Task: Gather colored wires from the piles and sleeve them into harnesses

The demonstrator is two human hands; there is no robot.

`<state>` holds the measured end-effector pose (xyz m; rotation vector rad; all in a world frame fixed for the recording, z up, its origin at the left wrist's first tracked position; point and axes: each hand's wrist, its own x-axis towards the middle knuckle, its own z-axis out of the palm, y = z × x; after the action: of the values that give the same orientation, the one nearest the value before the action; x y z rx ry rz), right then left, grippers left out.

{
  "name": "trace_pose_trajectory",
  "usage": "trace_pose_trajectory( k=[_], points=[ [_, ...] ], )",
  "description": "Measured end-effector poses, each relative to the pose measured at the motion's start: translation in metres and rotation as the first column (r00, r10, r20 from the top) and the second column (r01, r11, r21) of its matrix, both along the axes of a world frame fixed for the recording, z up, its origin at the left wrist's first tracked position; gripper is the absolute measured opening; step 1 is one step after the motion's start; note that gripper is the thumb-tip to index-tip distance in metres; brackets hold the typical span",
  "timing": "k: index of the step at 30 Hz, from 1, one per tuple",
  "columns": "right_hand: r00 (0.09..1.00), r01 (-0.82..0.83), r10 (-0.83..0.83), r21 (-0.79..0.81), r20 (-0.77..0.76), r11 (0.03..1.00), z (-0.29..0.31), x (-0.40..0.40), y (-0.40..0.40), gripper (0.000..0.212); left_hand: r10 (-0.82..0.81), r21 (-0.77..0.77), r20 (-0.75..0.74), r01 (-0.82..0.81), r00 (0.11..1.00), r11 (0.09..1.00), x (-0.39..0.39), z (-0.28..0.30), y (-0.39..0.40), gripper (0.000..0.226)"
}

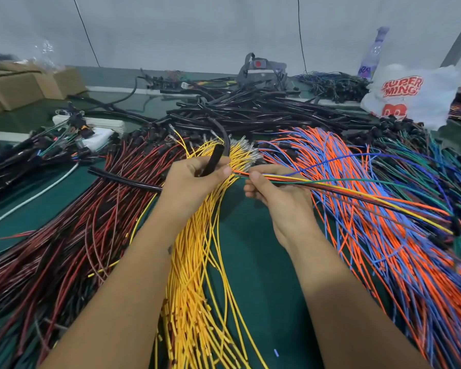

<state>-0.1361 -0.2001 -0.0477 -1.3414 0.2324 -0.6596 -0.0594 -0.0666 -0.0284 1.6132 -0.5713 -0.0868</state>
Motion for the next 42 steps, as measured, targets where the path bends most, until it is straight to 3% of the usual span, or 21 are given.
trace_pose_trajectory(
  k=[11,19,23,26,29,31,42],
  points=[
    [0.999,-0.034,0.030,0.100,0.041,0.994,0.002,0.000,0.002,0.011,0.019,0.031,0.033,-0.020,0.999,0.999,-0.001,-0.003,-0.002,0.012],
    [0.980,0.152,-0.172,-0.174,-0.104,0.973,0.000,0.002,0.004,0.017,0.130,0.135,0.170,-0.154,0.977,0.979,0.000,-0.007,-0.007,0.020],
    [0.962,0.206,-0.239,-0.229,-0.129,0.951,0.000,0.004,0.004,0.017,0.198,0.194,0.219,-0.242,0.955,0.951,0.002,-0.010,-0.008,0.008],
    [0.954,0.254,-0.271,-0.130,-0.129,0.958,0.001,0.004,0.002,0.019,0.301,0.148,0.249,-0.343,0.921,0.928,0.001,-0.010,-0.008,0.012],
    [0.983,0.163,-0.159,0.032,-0.094,0.986,0.004,0.003,0.003,0.016,0.256,0.137,0.175,-0.281,0.951,0.950,-0.001,-0.007,-0.009,0.025],
    [0.993,0.095,-0.090,0.059,-0.079,0.994,0.004,0.002,0.005,0.015,0.211,0.151,0.154,-0.234,0.965,0.960,-0.002,-0.007,-0.011,0.030],
    [0.961,0.178,-0.226,-0.269,-0.157,0.947,0.001,0.003,0.009,0.023,0.224,0.257,0.251,-0.287,0.942,0.923,0.000,-0.011,-0.015,0.030]
  ],
)
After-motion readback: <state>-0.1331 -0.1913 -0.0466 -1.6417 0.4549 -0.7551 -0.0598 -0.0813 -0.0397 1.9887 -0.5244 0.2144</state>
